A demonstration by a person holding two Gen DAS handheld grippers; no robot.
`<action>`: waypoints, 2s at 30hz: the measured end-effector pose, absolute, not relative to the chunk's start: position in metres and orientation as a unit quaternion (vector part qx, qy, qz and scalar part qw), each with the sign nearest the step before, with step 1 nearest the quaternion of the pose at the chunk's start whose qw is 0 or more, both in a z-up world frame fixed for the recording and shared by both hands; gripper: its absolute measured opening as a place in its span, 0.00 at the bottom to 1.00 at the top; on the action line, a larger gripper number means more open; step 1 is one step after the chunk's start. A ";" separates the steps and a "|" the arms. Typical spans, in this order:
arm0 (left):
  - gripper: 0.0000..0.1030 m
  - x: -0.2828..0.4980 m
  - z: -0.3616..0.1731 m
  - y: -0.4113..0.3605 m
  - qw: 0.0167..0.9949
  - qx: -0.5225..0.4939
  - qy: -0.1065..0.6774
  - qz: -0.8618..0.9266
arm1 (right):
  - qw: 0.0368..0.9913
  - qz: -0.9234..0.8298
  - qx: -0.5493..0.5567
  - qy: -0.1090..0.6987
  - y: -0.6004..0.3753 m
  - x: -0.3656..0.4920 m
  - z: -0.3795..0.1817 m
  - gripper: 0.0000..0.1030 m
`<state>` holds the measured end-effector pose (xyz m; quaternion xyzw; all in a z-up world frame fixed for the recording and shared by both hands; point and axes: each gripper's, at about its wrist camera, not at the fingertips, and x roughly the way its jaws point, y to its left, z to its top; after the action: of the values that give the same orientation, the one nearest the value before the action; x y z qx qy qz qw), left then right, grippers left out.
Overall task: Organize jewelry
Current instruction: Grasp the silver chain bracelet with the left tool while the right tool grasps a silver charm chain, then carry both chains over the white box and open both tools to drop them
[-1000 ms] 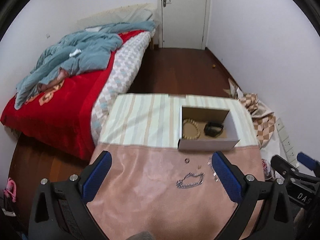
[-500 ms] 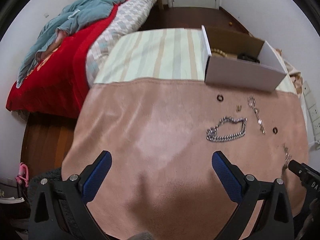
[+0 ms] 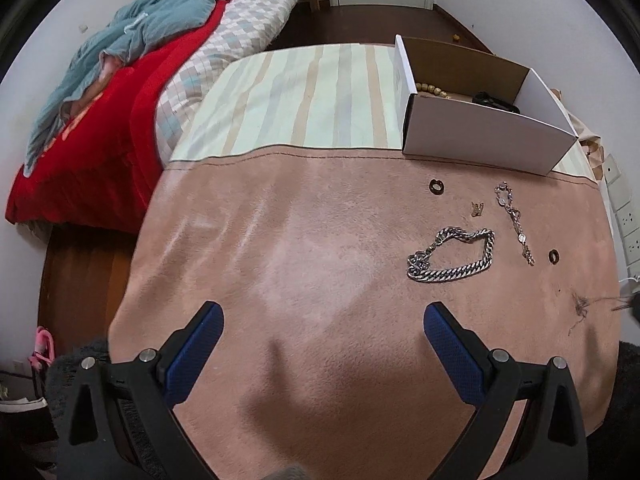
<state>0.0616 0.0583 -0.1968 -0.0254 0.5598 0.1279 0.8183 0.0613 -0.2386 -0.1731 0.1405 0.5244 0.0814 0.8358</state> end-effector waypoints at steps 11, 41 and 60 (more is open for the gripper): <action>0.94 0.103 -0.232 0.044 0.791 -0.062 0.606 0.064 | 0.845 0.088 0.163 0.502 -0.248 0.067 -0.152 0.09; 0.09 0.088 -0.137 0.045 0.833 -0.126 0.536 -0.062 | 0.833 0.131 0.192 0.502 -0.237 0.090 -0.133 0.08; 0.09 0.227 -0.086 0.048 0.843 -0.134 0.510 -0.104 | 0.853 0.194 0.120 0.469 -0.176 0.245 -0.042 0.08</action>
<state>0.2274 0.0479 -0.0859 -0.1344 0.5101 -0.1040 0.8432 0.2452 -0.1763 -0.0420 0.1199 0.4687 0.1940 0.8534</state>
